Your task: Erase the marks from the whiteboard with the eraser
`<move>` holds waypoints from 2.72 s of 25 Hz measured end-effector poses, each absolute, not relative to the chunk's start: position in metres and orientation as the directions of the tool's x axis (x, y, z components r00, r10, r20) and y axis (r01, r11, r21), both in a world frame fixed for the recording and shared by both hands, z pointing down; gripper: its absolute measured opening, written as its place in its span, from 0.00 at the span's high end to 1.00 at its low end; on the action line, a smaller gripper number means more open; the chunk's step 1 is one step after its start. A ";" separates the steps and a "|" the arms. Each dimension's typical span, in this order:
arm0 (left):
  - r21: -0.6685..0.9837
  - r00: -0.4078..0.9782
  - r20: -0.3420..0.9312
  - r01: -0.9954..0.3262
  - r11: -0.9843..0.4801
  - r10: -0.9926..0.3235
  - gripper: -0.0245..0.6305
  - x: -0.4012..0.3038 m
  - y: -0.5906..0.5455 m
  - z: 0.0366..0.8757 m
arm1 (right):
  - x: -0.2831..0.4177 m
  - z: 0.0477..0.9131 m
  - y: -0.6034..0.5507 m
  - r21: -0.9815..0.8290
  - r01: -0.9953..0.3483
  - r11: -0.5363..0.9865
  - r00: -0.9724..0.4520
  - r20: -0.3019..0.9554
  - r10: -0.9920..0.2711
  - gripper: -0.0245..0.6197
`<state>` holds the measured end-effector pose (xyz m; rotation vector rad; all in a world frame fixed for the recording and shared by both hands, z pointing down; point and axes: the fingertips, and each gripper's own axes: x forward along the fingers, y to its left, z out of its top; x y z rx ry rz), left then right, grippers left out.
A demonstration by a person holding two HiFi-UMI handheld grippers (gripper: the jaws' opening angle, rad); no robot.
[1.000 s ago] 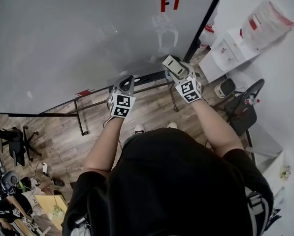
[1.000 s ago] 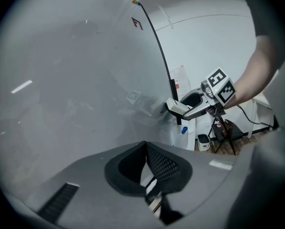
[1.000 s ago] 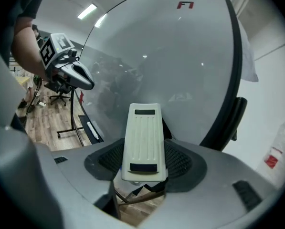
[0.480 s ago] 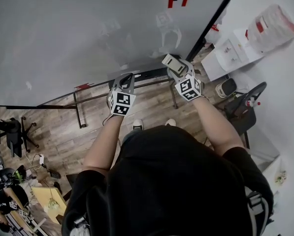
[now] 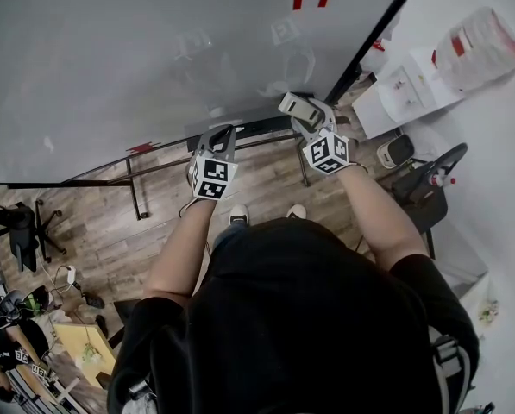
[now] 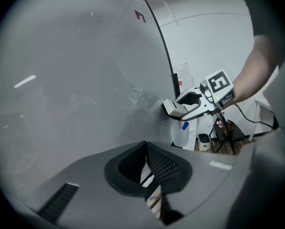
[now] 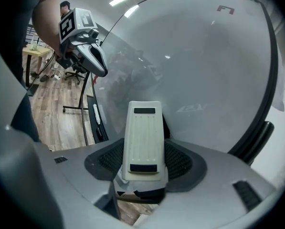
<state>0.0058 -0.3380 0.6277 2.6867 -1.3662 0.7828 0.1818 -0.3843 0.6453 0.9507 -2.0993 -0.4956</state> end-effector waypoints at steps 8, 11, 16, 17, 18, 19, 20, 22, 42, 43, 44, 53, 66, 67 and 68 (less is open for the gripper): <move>-0.192 0.482 0.449 -0.770 -0.608 -0.752 0.94 0.005 -0.335 0.630 | 0.166 0.645 -0.383 0.620 -0.425 0.660 -0.451 0.487 -0.748 0.57; -0.192 0.477 0.450 -0.774 -0.604 -0.755 0.95 0.001 -0.335 0.630 | 0.157 0.644 -0.382 0.620 -0.412 0.667 -0.465 0.487 -0.740 0.57; -0.190 0.466 0.455 -0.782 -0.594 -0.759 0.95 -0.009 -0.334 0.631 | 0.139 0.644 -0.380 0.620 -0.394 0.678 -0.488 0.484 -0.726 0.57; -0.191 0.463 0.456 -0.783 -0.592 -0.760 0.95 -0.010 -0.335 0.632 | 0.135 0.644 -0.380 0.620 -0.389 0.681 -0.492 0.484 -0.723 0.57; -0.190 0.462 0.456 -0.784 -0.590 -0.761 0.95 -0.012 -0.335 0.632 | 0.132 0.644 -0.380 0.621 -0.384 0.683 -0.497 0.485 -0.720 0.57; -0.189 0.461 0.457 -0.786 -0.589 -0.761 0.95 -0.013 -0.335 0.633 | 0.129 0.644 -0.380 0.621 -0.380 0.686 -0.501 0.485 -0.717 0.57; -0.188 0.460 0.457 -0.787 -0.588 -0.762 0.94 -0.014 -0.335 0.634 | 0.126 0.644 -0.380 0.621 -0.375 0.688 -0.505 0.486 -0.714 0.57; -0.187 0.457 0.457 -0.789 -0.585 -0.763 0.95 -0.017 -0.335 0.634 | 0.121 0.645 -0.379 0.622 -0.368 0.691 -0.511 0.486 -0.709 0.57; -0.179 0.454 0.460 -0.794 -0.581 -0.763 0.95 -0.021 -0.333 0.637 | 0.126 0.643 -0.380 0.620 -0.380 0.686 -0.500 0.486 -0.717 0.57; -0.179 0.455 0.459 -0.794 -0.581 -0.763 0.95 -0.020 -0.333 0.637 | 0.128 0.642 -0.381 0.622 -0.381 0.684 -0.498 0.485 -0.719 0.57; -0.179 0.455 0.458 -0.794 -0.581 -0.764 0.95 -0.019 -0.334 0.636 | 0.131 0.642 -0.381 0.624 -0.382 0.682 -0.496 0.485 -0.721 0.57; -0.176 0.469 0.451 -0.787 -0.591 -0.759 0.95 -0.001 -0.337 0.635 | 0.167 0.636 -0.386 0.640 -0.396 0.658 -0.462 0.481 -0.745 0.57; -0.174 0.487 0.448 -0.775 -0.608 -0.750 0.94 0.027 -0.344 0.635 | 0.222 0.642 -0.391 0.626 -0.453 0.634 -0.403 0.491 -0.773 0.57; -0.174 0.487 0.448 -0.775 -0.607 -0.750 0.94 0.027 -0.344 0.636 | 0.223 0.642 -0.391 0.626 -0.454 0.634 -0.402 0.491 -0.773 0.57; -0.174 0.486 0.448 -0.776 -0.606 -0.750 0.94 0.028 -0.344 0.636 | 0.223 0.642 -0.391 0.627 -0.453 0.634 -0.402 0.491 -0.773 0.57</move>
